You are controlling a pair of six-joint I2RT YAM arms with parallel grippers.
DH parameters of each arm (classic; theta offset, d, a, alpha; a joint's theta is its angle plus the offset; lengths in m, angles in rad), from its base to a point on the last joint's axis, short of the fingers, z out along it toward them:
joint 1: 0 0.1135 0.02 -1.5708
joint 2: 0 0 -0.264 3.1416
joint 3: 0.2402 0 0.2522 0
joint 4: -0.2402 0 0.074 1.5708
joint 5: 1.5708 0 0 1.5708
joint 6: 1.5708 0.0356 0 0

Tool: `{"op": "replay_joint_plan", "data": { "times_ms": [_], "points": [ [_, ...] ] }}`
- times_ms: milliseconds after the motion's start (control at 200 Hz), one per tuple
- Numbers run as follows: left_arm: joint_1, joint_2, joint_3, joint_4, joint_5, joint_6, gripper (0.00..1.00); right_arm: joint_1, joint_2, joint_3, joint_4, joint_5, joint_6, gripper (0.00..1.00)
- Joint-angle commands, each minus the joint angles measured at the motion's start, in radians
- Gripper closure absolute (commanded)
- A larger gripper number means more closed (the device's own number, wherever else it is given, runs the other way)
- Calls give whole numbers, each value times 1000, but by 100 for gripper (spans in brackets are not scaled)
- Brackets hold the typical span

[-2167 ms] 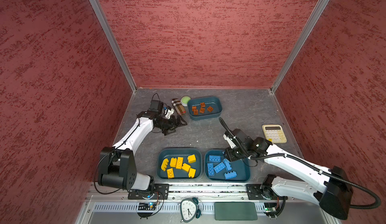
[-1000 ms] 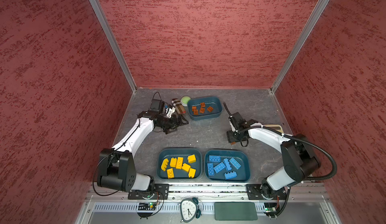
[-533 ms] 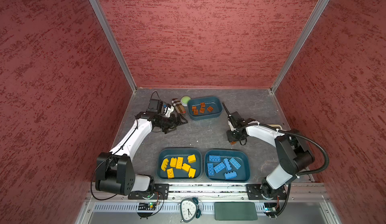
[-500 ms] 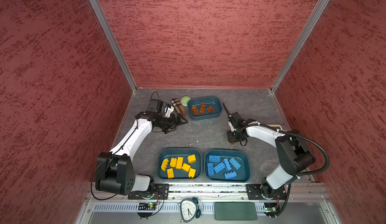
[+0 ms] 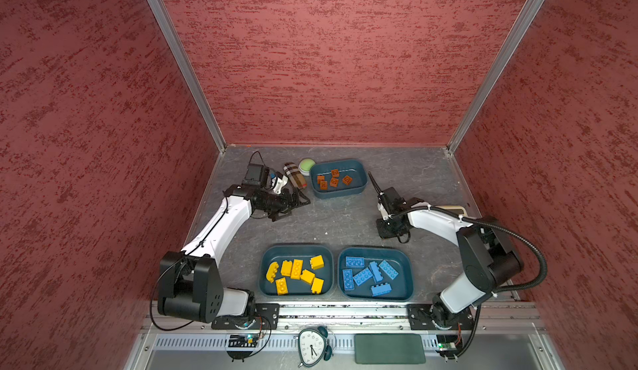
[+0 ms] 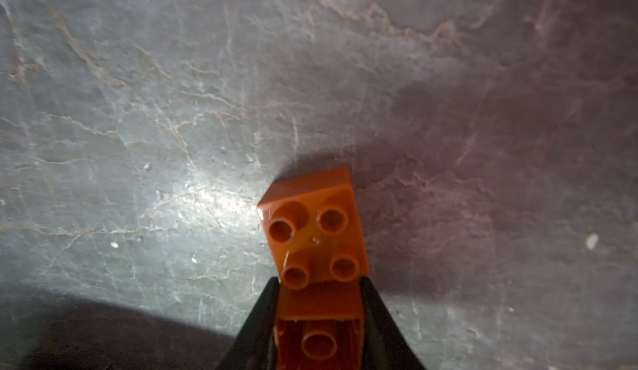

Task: Sort the legos into containers by color
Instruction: 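Carry the brown brick into the far brown-brick bin and open the right gripper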

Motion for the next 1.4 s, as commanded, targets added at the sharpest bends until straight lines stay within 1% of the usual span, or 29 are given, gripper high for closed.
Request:
{"op": "replay_joint_plan", "data": {
  "times_ms": [0, 130, 245, 326, 406, 476, 511, 606, 736, 892, 1047, 1142, 1202, 1252, 1318, 1398],
  "points": [
    [6, -16, -16, -7, 8, 16, 1, 6, -79, 19, -59, 4, 20, 70],
    [7, -6, -10, -4, 12, 16, 1, 11, -157, 24, -64, -44, 47, 72],
    [8, -4, 0, -7, 10, 23, 1, 45, -218, 55, -57, -93, 65, 72],
    [12, -1, 10, -15, 7, 30, 1, 62, -236, 90, -46, -92, 75, 72],
    [18, -1, 15, -14, 7, 32, 1, 62, -230, 126, 2, -75, 79, 72],
    [22, 0, 20, -11, 8, 32, 1, 62, -177, 188, 39, -39, 60, 72],
    [22, -2, 20, -8, 10, 31, 1, 62, -117, 229, 57, -25, 43, 72],
    [25, -3, 27, 17, 13, 20, 1, 58, 25, 363, 111, -18, -2, 72],
    [26, 3, 38, 69, 21, -18, 1, 26, 208, 552, 157, -16, -41, 72],
    [26, 13, 41, 104, 31, -39, 1, 4, 402, 795, 141, -3, -84, 70],
    [26, 30, 51, 113, 36, -45, 1, -30, 554, 975, 114, 8, -106, 70],
    [26, 42, 50, 121, 43, -50, 1, -44, 622, 1053, 99, 0, -112, 69],
    [26, 45, 46, 128, 44, -54, 1, -50, 659, 1089, 97, 2, -114, 66],
    [27, 49, 46, 130, 43, -54, 1, -53, 688, 1124, 90, 2, -121, 60],
    [26, 52, 45, 131, 43, -57, 1, -58, 717, 1165, 73, 0, -127, 56],
    [27, 52, 44, 132, 44, -59, 1, -58, 714, 1174, 68, -10, -130, 47]
  ]
}}
